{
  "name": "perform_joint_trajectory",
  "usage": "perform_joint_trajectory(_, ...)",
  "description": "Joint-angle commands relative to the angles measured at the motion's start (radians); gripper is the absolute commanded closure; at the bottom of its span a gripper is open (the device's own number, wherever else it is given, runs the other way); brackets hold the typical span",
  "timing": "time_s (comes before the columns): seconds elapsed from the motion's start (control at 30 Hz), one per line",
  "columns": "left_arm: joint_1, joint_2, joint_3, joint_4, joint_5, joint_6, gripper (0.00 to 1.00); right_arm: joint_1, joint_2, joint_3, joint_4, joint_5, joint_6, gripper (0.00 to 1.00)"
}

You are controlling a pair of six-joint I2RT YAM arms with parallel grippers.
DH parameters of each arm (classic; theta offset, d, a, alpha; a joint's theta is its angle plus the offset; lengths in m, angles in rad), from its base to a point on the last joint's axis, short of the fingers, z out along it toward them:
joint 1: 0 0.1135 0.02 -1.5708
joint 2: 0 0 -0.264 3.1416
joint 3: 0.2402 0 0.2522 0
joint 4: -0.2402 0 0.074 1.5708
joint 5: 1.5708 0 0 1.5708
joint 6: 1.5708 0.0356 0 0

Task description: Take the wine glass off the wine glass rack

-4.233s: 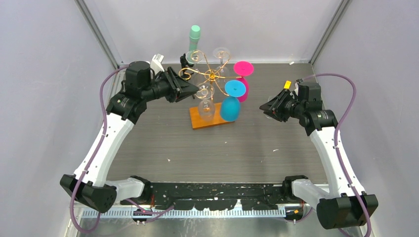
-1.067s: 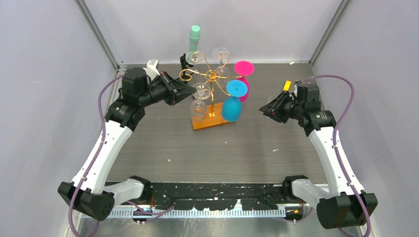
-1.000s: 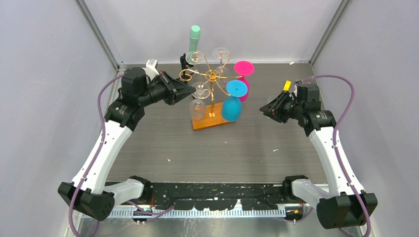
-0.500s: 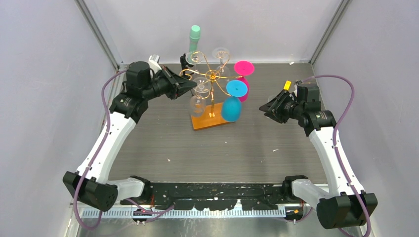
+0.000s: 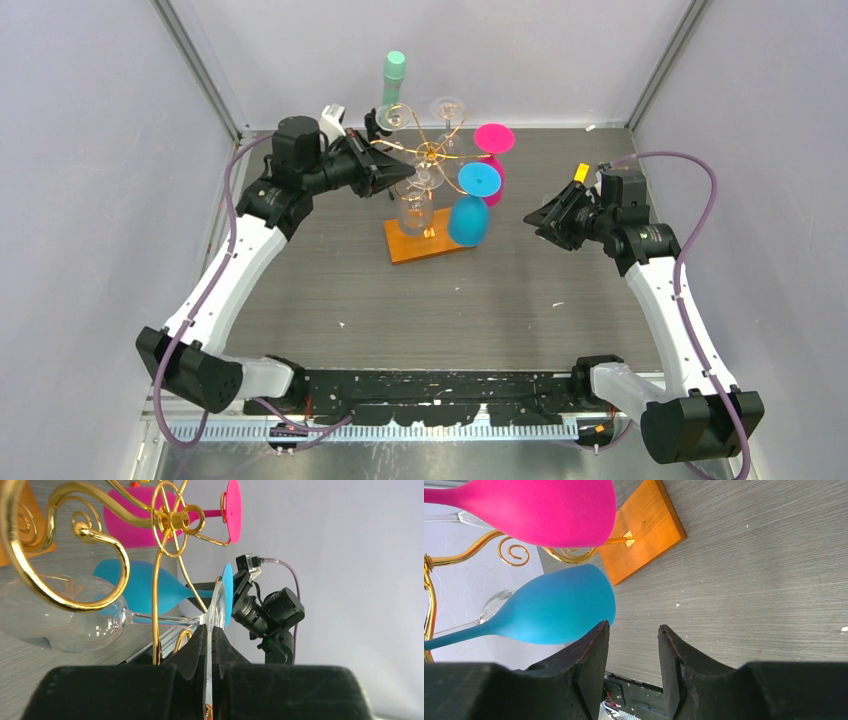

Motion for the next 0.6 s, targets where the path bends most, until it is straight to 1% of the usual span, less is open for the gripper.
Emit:
perform_joint_trajectory(0.0, -0.021, -0.007, 0.051, 0.082, 0.059, 0.025, 1.00, 0.004, -0.019, 0.014, 0.020, -0.026, -0.016, 0.53)
perform_joint_trajectory(0.1, -0.033, -0.015, 0.049, 0.083, 0.063, 0.025, 1.00, 0.004, -0.028, 0.011, 0.023, -0.044, -0.018, 0.47)
perform_joint_trajectory(0.23, -0.046, -0.040, 0.036, 0.082, 0.072, 0.018, 1.00, 0.004, -0.053, 0.000, 0.031, -0.068, -0.022, 0.41)
perform_joint_trajectory(0.47, -0.051, -0.105, -0.054, 0.143, 0.091, -0.065, 1.00, 0.005, -0.112, -0.038, 0.038, -0.117, -0.017, 0.38)
perform_joint_trajectory(0.57, -0.053, -0.139, -0.078, 0.155, 0.094, -0.091, 1.00, 0.006, -0.149, -0.071, 0.098, -0.177, -0.012, 0.38)
